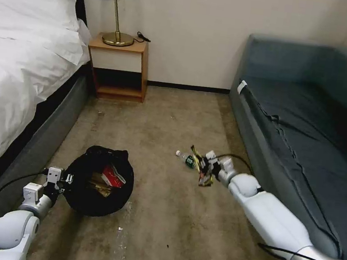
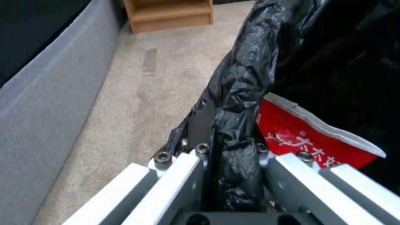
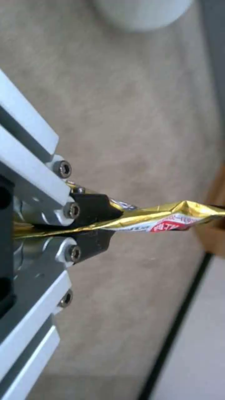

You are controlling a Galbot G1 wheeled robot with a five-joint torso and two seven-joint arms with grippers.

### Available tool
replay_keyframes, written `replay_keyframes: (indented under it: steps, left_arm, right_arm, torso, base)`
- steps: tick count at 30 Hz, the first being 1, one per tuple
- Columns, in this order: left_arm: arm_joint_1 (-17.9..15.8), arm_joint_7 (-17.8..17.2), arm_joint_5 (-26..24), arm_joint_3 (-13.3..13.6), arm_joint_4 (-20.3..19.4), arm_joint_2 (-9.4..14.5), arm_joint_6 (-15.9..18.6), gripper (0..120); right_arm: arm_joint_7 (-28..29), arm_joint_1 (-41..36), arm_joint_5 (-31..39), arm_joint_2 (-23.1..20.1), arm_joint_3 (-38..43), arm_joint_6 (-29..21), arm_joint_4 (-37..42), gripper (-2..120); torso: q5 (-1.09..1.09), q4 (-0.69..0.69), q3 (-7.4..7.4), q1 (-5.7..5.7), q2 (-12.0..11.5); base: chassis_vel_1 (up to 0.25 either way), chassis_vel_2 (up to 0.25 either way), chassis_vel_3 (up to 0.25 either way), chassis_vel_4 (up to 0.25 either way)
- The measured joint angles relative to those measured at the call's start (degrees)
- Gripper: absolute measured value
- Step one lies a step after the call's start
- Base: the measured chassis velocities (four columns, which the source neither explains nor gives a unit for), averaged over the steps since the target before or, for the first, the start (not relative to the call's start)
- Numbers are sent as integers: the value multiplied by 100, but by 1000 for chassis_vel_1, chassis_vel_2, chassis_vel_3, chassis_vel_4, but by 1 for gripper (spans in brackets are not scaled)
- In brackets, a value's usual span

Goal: Pick up the trash bin, then pick up the garbage on the floor and place it into the trash bin.

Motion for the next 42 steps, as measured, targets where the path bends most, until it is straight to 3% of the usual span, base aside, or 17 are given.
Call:
replay_keyframes:
  steps: [7, 16, 21, 23, 31, 42]
  left_arm:
    - [-2, 2, -33, 0, -51, 8, -4, 2]
    - [-2, 4, -38, 14, -67, -9, -4, 2]
    - [0, 5, -34, 27, -74, -49, -5, 2]
    - [5, 5, -27, 34, -88, -74, -5, 2]
    - [13, 6, -24, 30, -109, -102, -5, 2]
    - [-18, -4, -5, 34, -75, -151, -16, 2]
  right_arm:
    - [195, 346, 682, -301, -424, -305, 1490, 0]
    - [507, 1081, 1556, -76, -1281, -535, 2527, 0]
    - [727, 1389, 1769, 319, -1862, -466, 2432, 0]
    - [798, 1470, 1773, 684, -2184, -330, 2164, 0]
    - [1010, 1332, 1627, 1382, -2518, -138, 1538, 0]
    - [1427, 1019, 1305, 1737, -2746, 168, 1004, 0]
  torso:
    - [0, 0, 0, 0, 1]
    - [-1, 0, -1, 0, 0]
    - [-2, 1, 0, 0, 0]
    - [-2, 1, 0, 0, 0]
    - [-2, 1, -1, 0, 0]
    - [-1, 0, -1, 0, 0]
  base:
    - [0, 0, 0, 0]
    - [0, 0, 0, 0]
    - [0, 0, 0, 0]
    - [0, 0, 0, 0]
    - [0, 0, 0, 0]
    - [0, 0, 0, 0]
